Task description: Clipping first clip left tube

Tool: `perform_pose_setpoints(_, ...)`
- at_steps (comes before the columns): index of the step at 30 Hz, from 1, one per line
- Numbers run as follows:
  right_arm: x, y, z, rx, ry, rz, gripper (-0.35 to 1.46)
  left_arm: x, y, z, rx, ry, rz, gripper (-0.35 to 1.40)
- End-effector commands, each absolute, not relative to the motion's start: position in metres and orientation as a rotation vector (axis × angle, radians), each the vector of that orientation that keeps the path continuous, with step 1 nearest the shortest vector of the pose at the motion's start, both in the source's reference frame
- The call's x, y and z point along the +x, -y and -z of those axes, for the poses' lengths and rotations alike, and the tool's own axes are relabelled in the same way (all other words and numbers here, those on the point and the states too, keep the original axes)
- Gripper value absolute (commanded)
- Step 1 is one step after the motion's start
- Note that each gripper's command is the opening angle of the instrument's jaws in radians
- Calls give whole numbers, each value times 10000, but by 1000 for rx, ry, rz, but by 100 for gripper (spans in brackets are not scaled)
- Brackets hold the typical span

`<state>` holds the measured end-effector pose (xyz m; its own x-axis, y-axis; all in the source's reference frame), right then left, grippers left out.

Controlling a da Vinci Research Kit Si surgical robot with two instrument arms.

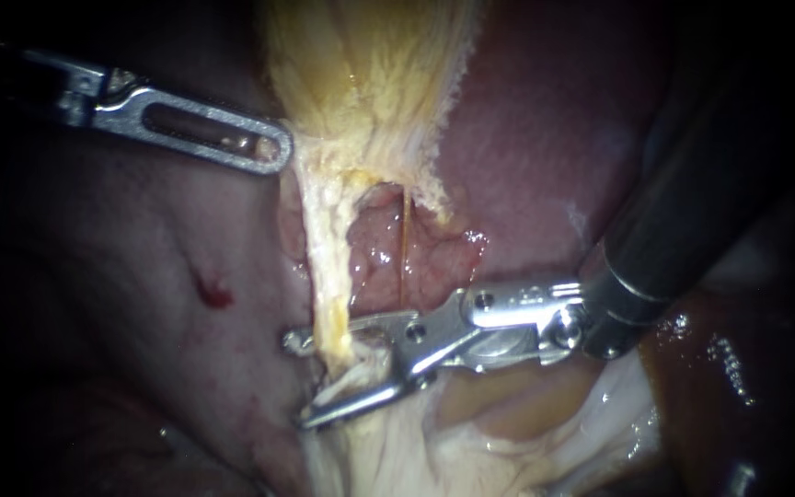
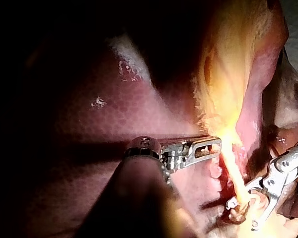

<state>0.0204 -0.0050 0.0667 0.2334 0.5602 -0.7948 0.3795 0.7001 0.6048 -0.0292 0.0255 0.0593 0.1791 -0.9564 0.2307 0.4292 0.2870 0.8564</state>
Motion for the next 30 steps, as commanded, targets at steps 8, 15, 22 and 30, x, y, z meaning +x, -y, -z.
perform_pose_setpoints(8, 202, 51, -667, 855, -1378, -146, 48, -292, -256, -594, 733, 898, 1114, -35)
perform_pose_setpoints(15, 200, 48, -671, 832, -1372, -183, 34, -293, -256, -594, 733, 898, 1115, -35)
perform_pose_setpoints(22, 195, 46, -672, 847, -1324, -196, -15, -293, -256, -594, 733, 897, 1115, -35)
perform_pose_setpoints(30, 191, 40, -665, 926, -1259, -289, -35, -293, -256, -594, 732, 897, 1115, -35)
